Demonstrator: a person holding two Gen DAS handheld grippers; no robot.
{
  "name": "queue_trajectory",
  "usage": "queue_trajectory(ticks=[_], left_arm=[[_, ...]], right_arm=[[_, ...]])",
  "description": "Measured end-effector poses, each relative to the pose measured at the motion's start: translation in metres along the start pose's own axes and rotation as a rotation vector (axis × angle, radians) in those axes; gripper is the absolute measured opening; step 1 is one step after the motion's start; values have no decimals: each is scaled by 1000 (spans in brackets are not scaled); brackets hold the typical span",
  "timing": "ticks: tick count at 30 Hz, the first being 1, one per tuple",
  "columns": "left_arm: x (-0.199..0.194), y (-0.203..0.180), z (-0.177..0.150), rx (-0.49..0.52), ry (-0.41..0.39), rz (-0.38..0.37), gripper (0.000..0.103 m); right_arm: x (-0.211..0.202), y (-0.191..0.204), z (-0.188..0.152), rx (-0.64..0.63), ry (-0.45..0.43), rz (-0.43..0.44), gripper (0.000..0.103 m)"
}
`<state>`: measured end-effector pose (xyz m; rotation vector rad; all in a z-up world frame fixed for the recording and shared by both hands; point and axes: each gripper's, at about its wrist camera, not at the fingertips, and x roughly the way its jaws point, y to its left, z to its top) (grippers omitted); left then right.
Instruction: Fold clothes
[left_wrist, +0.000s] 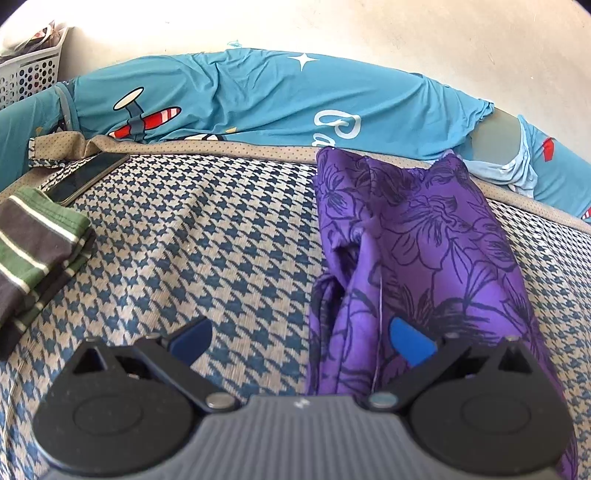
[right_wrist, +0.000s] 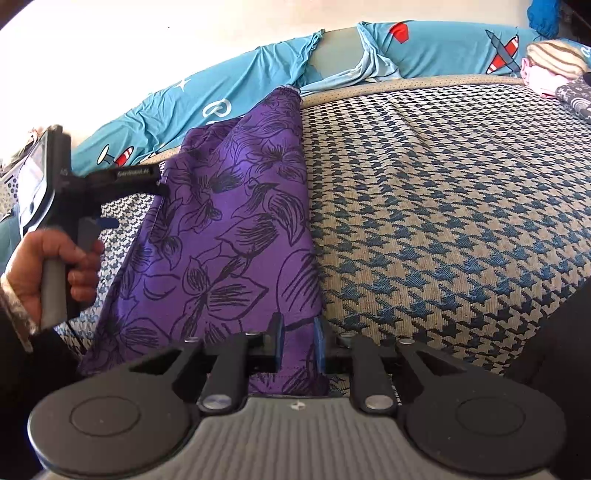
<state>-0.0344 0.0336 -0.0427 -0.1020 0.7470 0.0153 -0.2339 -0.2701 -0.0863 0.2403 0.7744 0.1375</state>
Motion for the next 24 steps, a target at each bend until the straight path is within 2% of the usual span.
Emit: queue_trajectory(ticks=[5,9,12,13,15,17,20,24], left_arm=[[16,10,9,-20,7,38,103],[28,27,5,-89,36,82,103],[40,42,-4,-160,100,160,103],[42,42,-6,-148,105,180,103],[44,35,-10,-82,98,212,103],[43,32,-12,-66,87,220,103],[36,38,-12,-111,61,221,103],[15,43,-4,-150,-24,206,103]], right_arm=[[6,1,0,-11,16,-9,20],[10,2,-1,-13,30,-13,21],[14,3,-1,-18,40,-15,22],[15,4,-1,-21,44,-15,22],[17,4,0,-24,47,-16,22],[18,5,0,-22,49,-15,22],[17,4,0,-16,40,-7,22],[14,3,1,-5,22,5,22]])
